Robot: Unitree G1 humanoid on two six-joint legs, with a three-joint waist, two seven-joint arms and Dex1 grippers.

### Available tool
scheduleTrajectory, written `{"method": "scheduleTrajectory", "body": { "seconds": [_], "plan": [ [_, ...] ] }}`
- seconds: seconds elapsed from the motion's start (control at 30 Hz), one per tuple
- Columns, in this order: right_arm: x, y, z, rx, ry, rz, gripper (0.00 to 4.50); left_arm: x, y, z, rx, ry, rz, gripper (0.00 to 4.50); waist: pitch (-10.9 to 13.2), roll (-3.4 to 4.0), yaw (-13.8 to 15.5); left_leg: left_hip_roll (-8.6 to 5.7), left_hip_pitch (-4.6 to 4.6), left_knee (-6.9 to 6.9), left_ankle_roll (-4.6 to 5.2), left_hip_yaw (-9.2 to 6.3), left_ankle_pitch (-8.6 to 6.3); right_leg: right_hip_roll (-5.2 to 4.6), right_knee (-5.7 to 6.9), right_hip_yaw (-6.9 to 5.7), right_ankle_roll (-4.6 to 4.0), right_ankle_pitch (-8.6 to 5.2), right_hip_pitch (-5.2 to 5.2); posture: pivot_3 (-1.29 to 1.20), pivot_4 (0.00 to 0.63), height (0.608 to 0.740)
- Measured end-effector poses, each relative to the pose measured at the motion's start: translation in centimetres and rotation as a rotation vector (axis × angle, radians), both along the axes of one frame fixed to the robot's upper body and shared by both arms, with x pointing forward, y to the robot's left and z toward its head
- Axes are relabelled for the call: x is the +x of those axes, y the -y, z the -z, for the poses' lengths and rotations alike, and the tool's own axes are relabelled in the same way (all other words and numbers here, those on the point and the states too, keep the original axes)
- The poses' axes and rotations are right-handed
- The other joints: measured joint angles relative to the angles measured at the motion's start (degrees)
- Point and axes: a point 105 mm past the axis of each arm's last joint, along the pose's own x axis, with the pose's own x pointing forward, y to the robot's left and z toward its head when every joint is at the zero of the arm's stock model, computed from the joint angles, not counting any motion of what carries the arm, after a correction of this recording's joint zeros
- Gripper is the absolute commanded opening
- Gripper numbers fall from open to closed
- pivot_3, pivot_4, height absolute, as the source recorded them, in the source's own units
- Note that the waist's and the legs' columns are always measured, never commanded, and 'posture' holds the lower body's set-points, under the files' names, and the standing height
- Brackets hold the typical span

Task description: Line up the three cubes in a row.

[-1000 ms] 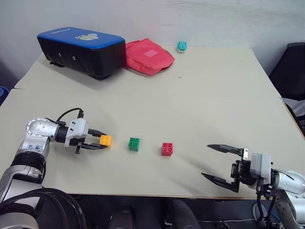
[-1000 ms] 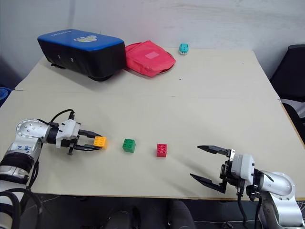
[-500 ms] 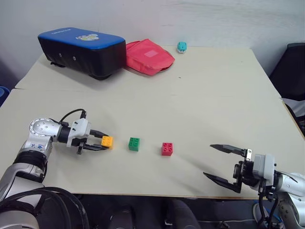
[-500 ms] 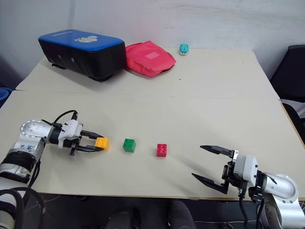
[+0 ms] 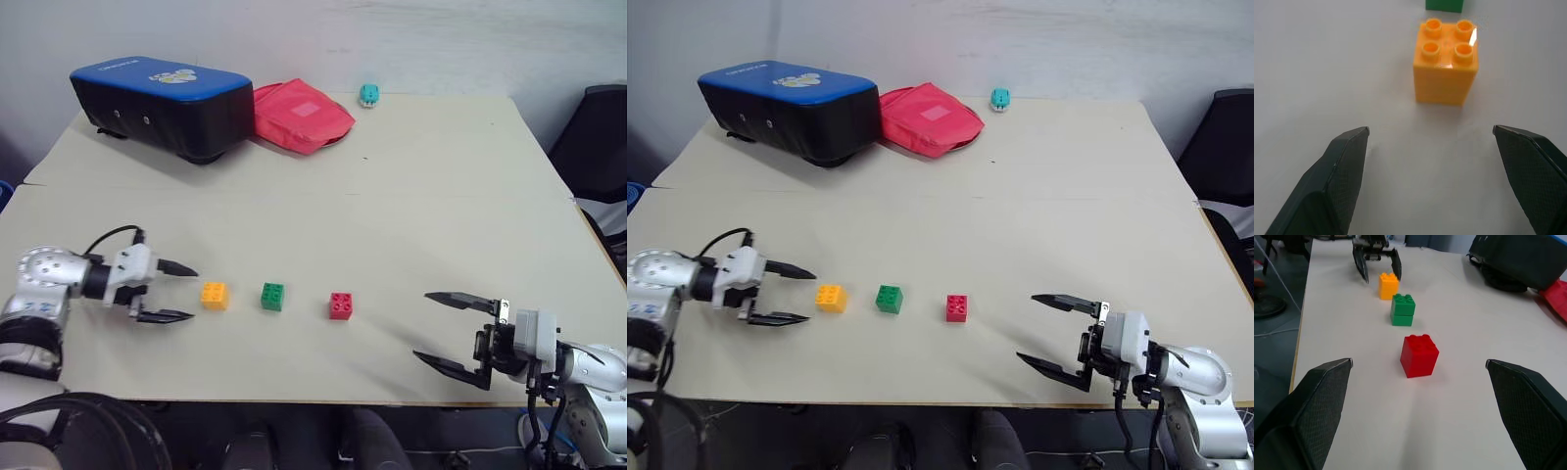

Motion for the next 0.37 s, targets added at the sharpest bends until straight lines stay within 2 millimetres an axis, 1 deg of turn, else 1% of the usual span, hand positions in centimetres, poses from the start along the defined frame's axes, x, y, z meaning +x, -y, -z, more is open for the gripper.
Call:
{"method": "scheduleTrajectory", "body": {
  "seconds": [0.1, 0.17, 0.2, 0.3, 0.37],
  "plan": [
    [0.0, 1.3, -0.3, -0.098, -0.013, 0.017, 4.5, -2.3, -2.0, -0.6, -0.007, 0.022, -0.079, 4.39, 0.05, 0.08, 0.05, 0.01, -0.02, -0.01, 0.03, -0.02, -0.02, -0.09, -0.02, 0.04, 0.0, 0.0, -0.01, 0.0, 0.15, 0.74],
    [-0.3, 2.6, -1.2, -0.173, -0.013, 0.014, 4.5, -3.4, -3.3, -1.0, 0.032, 0.07, -0.146, 4.39, 0.09, 0.14, 0.17, 0.01, 0.0, -0.02, 0.14, -0.05, -0.08, -0.13, -0.07, 0.02, 0.0, 0.0, 0.04, 0.0, 0.15, 0.74],
    [-0.2, 3.1, -1.9, -0.191, -0.004, 0.012, 4.5, -3.6, -3.4, -1.6, 0.036, 0.104, -0.16, 4.39, 0.08, 0.12, 0.23, 0.0, 0.04, -0.02, 0.23, -0.07, -0.13, -0.15, -0.06, -0.02, 0.0, 0.0, 0.09, 0.0, 0.15, 0.74],
    [-0.3, 3.3, -3.1, -0.199, 0.023, -0.027, 4.5, -4.2, -3.1, -2.7, 0.024, 0.134, -0.176, 4.39, 0.04, 0.07, 0.58, -0.01, 0.06, -0.03, 0.34, -0.21, -0.2, -0.16, -0.06, -0.16, -0.01, 0.0, 0.19, 0.0, 0.15, 0.74],
    [-0.1, 3.7, -3.0, -0.196, 0.01, -0.028, 4.5, -4.6, -2.9, -2.9, 0.017, 0.124, -0.18, 4.39, 0.05, 0.09, 0.56, -0.03, 0.05, -0.05, 0.34, -0.19, -0.19, -0.16, -0.05, -0.15, -0.01, 0.0, 0.18, 0.0, 0.15, 0.74]
  ]
}}
